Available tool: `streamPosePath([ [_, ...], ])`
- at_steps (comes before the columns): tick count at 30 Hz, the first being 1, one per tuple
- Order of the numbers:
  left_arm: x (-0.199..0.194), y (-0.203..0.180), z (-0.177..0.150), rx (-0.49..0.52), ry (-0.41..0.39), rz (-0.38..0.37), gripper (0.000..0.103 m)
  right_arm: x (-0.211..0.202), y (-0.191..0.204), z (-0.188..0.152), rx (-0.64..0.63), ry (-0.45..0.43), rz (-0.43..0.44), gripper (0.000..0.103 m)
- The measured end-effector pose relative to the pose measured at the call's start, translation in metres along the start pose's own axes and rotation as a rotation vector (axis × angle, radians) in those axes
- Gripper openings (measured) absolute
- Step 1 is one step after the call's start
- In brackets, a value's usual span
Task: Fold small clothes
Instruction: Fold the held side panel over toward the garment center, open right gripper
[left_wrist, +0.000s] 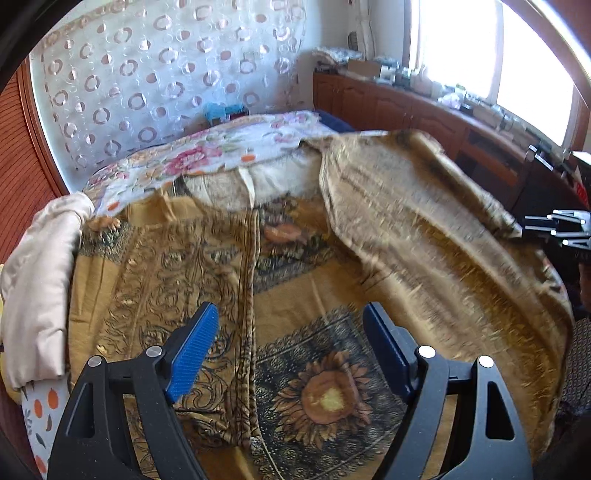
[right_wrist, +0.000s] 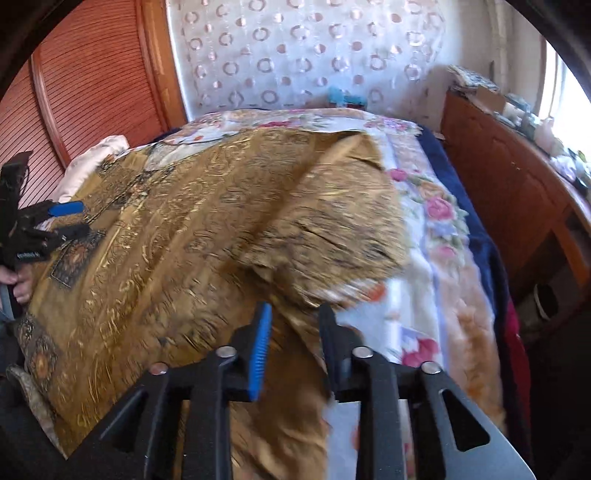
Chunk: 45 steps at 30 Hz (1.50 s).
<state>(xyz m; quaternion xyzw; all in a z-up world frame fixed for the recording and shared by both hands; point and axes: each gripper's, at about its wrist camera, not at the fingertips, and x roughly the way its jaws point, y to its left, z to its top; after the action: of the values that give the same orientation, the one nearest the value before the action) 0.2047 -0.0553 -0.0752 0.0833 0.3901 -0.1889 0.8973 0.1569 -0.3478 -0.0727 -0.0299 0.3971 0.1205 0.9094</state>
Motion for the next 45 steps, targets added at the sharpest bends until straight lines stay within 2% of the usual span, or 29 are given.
streamPosePath([
  [2, -0.007, -0.003, 0.005, -0.004, -0.021, -0.016, 0.081, -0.010, -0.008, 0.002, 0.029, -0.016, -0.024, 0.043],
  [5, -0.013, -0.008, 0.011, -0.007, -0.046, -0.042, 0.081, -0.016, -0.024, 0.005, 0.108, -0.051, -0.058, 0.052],
  [8, -0.016, -0.014, 0.015, 0.002, -0.058, -0.059, 0.081, -0.003, -0.032, 0.013, 0.160, -0.055, -0.062, 0.052],
  [15, -0.017, -0.024, 0.014, 0.020, -0.057, -0.073, 0.081, 0.046, -0.051, 0.031, 0.285, 0.019, -0.021, 0.052],
  [24, -0.012, -0.019, 0.007, 0.006, -0.034, -0.074, 0.081, 0.061, -0.083, 0.047, 0.436, 0.061, 0.084, 0.054],
  [25, -0.012, -0.018, 0.006, 0.005, -0.035, -0.074, 0.081, 0.065, -0.085, 0.050, 0.436, 0.057, 0.076, 0.050],
  [26, -0.013, -0.018, 0.005, 0.003, -0.035, -0.074, 0.081, 0.063, -0.085, 0.052, 0.425, 0.045, 0.066, 0.038],
  [30, -0.014, -0.014, 0.003, -0.004, -0.037, -0.070, 0.081, 0.057, -0.069, 0.057, 0.341, 0.000, 0.006, 0.008],
  [34, -0.017, -0.008, 0.000, -0.018, -0.042, -0.059, 0.081, 0.043, -0.049, 0.070, 0.237, -0.071, -0.051, 0.007],
  [37, -0.018, -0.002, -0.002, -0.031, -0.044, -0.053, 0.081, 0.030, -0.028, 0.087, 0.155, -0.115, -0.049, 0.007],
  [41, -0.020, 0.007, -0.006, -0.048, -0.047, -0.036, 0.081, 0.023, 0.014, 0.114, 0.017, -0.162, -0.015, 0.007],
  [45, -0.020, 0.014, -0.011, -0.068, -0.042, -0.027, 0.081, 0.033, 0.060, 0.131, -0.104, -0.155, 0.084, 0.007],
])
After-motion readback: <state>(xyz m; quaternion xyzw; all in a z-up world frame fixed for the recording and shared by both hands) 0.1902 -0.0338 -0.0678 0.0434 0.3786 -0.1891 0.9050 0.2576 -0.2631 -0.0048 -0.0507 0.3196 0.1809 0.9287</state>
